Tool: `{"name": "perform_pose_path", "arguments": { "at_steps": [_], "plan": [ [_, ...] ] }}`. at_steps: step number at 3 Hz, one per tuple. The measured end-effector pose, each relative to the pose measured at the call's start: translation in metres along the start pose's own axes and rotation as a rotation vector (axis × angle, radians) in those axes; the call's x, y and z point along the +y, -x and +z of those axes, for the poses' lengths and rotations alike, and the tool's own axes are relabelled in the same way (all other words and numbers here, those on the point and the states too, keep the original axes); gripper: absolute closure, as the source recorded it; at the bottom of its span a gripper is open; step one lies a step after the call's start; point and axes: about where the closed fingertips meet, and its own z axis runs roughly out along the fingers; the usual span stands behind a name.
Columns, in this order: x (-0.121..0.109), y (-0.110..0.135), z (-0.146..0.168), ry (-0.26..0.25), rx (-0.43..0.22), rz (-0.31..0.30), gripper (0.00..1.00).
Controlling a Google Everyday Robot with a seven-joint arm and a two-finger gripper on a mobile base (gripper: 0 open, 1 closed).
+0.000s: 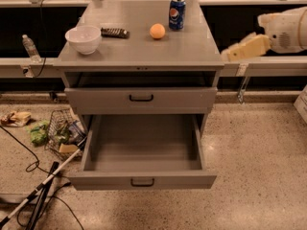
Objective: Pick pepsi can
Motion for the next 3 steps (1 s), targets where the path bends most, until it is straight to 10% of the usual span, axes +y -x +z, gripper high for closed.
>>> {"name": "perform_pose_path", "arguments": {
  "at_steps": [1, 3],
  "plan": [
    [-0.061, 0.033, 0.07, -0.066, -0.139, 0.078, 0.0],
    [-0.067, 0.032, 0.091, -0.087, -0.152, 0.089, 0.0]
  ]
}}
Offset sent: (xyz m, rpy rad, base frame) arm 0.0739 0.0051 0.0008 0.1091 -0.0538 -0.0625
